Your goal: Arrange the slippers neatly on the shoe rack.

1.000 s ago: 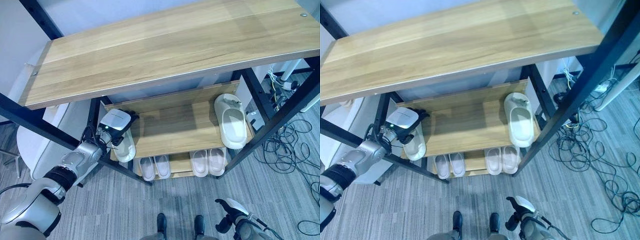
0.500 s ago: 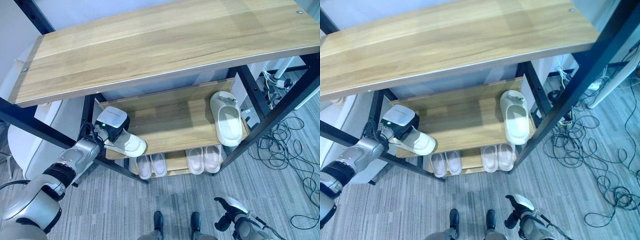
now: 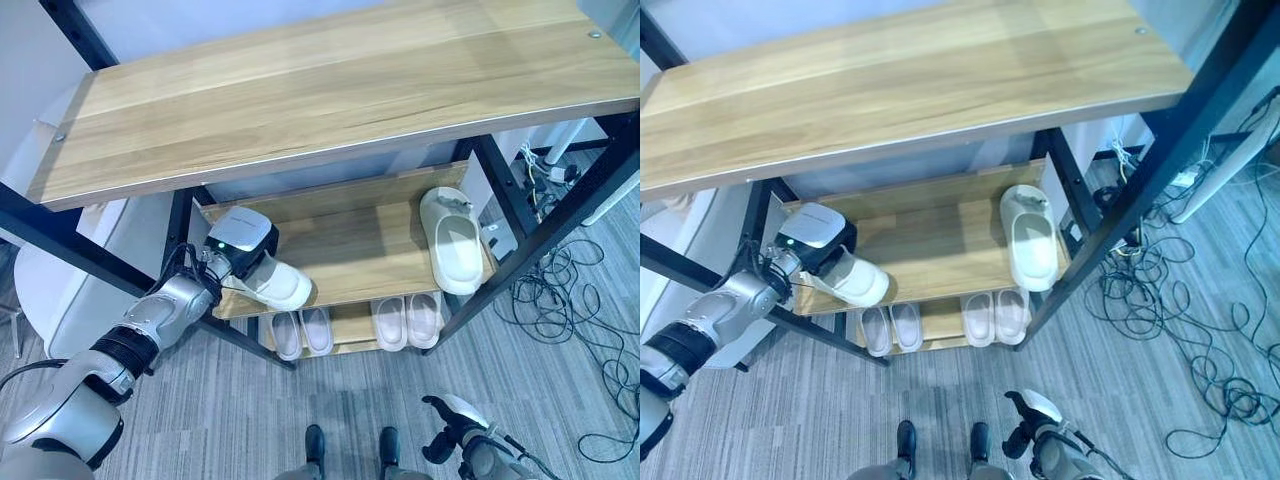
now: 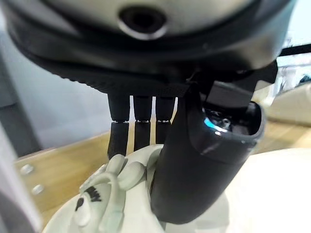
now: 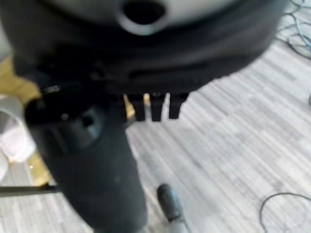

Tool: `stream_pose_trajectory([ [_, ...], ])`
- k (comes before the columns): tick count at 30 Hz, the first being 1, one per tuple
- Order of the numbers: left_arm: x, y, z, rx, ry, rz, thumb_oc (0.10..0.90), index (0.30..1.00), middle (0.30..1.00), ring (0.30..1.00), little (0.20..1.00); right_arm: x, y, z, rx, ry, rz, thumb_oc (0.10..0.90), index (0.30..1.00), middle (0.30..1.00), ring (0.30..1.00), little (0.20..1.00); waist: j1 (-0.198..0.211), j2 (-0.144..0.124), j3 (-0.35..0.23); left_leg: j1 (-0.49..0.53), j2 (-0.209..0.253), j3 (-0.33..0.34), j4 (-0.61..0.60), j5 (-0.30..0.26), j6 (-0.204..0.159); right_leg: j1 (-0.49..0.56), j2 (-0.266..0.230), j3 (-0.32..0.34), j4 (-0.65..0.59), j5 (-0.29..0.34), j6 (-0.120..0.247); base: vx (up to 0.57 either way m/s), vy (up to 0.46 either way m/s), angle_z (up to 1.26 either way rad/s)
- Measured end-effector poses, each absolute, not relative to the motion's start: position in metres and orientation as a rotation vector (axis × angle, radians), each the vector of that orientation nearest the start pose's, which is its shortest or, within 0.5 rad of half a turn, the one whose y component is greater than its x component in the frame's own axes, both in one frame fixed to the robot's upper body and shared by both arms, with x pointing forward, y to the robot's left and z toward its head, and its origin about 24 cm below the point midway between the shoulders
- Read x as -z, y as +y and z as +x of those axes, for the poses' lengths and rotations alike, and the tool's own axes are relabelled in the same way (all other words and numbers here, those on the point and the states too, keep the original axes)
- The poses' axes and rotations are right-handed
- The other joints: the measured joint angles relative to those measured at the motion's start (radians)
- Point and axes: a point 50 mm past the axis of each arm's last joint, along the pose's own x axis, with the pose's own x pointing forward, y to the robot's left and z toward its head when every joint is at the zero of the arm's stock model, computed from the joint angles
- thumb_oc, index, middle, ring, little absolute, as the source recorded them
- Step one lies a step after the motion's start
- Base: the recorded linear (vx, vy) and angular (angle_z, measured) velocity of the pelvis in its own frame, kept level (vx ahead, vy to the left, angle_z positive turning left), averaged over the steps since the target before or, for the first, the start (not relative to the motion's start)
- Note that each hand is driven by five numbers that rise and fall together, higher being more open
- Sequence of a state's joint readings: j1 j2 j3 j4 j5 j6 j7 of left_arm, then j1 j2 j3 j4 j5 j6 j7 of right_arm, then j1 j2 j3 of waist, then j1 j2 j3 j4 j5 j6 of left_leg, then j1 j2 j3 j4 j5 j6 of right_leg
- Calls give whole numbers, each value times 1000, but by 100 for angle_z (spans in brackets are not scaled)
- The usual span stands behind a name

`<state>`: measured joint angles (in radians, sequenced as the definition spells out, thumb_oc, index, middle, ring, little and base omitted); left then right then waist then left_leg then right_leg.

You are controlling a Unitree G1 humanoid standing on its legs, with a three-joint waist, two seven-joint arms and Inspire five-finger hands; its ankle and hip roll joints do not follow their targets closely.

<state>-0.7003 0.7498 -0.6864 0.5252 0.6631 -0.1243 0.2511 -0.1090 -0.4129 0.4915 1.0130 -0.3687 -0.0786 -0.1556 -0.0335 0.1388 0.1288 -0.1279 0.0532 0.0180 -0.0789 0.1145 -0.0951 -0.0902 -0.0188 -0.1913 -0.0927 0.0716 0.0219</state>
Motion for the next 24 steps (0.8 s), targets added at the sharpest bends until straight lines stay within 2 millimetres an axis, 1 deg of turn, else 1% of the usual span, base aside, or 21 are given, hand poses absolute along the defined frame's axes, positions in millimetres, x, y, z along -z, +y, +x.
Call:
stream_pose_trajectory([
  [2,-115,182,347,232,-406,1559,400,300,300,300,300,123,-240,167,-318,796,-1008,800,900,900,900,900,-2,-1,0,15,1,2,-8,0,0,7,0,5,0,0,1,6,1,-6],
  [3,-117,179,346,238,-423,1553,400,300,300,300,300,123,-240,167,-316,797,-1008,800,900,900,900,900,-3,-1,0,16,1,2,-9,0,0,8,1,4,0,0,1,8,11,-5],
  [4,-118,174,345,238,-439,1536,400,300,300,300,300,125,-242,162,-309,812,-1000,800,900,900,900,900,-4,-1,0,16,1,2,-9,0,0,8,0,5,0,0,1,0,0,0],
  [6,-120,162,343,246,-470,1484,400,300,300,300,300,125,-244,161,-295,818,-992,800,900,900,900,900,-3,-1,0,18,0,3,-9,0,0,8,-1,7,0,2,4,-6,6,-2],
  [8,-122,155,341,255,-495,1459,400,300,300,300,300,125,-244,159,-297,823,-991,800,900,900,900,900,-6,-1,0,18,0,5,-9,0,0,6,-1,11,0,3,5,-23,25,-11],
  [9,-123,152,341,257,-507,1449,400,300,300,300,300,125,-244,160,-296,820,-991,800,900,900,900,900,-7,-1,0,19,0,23,-9,0,0,1,-1,23,0,5,6,-37,46,-23],
  [12,-125,151,340,258,-515,1437,400,300,300,300,300,124,-245,163,-293,814,-994,800,900,900,900,900,-6,2,-1,18,0,45,-9,0,0,-13,-2,53,0,11,5,-37,67,-30],
  [14,-125,150,340,260,-518,1430,400,300,300,300,300,123,-245,163,-291,812,-994,800,900,900,900,900,-13,6,-1,18,-1,56,-9,0,0,-23,-3,64,-1,12,7,-23,78,-19],
  [17,-125,148,340,260,-515,1409,400,300,300,300,300,122,-249,163,-276,816,-997,800,900,900,900,900,-5,28,3,16,-1,86,-10,-2,3,-35,-5,92,-2,16,11,-16,73,-23],
  [18,-125,148,340,260,-515,1408,400,300,300,300,300,122,-250,163,-270,819,-994,800,900,900,900,900,-8,37,3,14,-2,87,-10,-2,3,-39,-6,96,-2,19,12,-1,68,-34],
  [20,-125,149,340,257,-512,1409,400,300,300,300,300,121,-252,163,-252,819,-986,800,900,900,900,900,-5,56,1,13,-5,112,-10,-2,4,-57,-8,128,0,27,17,7,52,-38],
  [23,-125,147,340,257,-513,1397,400,300,300,300,300,121,-253,162,-250,824,-986,800,900,900,900,900,-16,66,2,15,-7,119,-10,-3,4,-67,-8,159,0,42,11,7,38,-33],
  [24,-125,148,341,256,-510,1389,400,300,300,300,300,121,-254,162,-249,823,-987,800,900,900,900,900,-19,66,2,16,-7,137,-10,-3,4,-73,-8,174,0,46,16,9,17,-32],
])
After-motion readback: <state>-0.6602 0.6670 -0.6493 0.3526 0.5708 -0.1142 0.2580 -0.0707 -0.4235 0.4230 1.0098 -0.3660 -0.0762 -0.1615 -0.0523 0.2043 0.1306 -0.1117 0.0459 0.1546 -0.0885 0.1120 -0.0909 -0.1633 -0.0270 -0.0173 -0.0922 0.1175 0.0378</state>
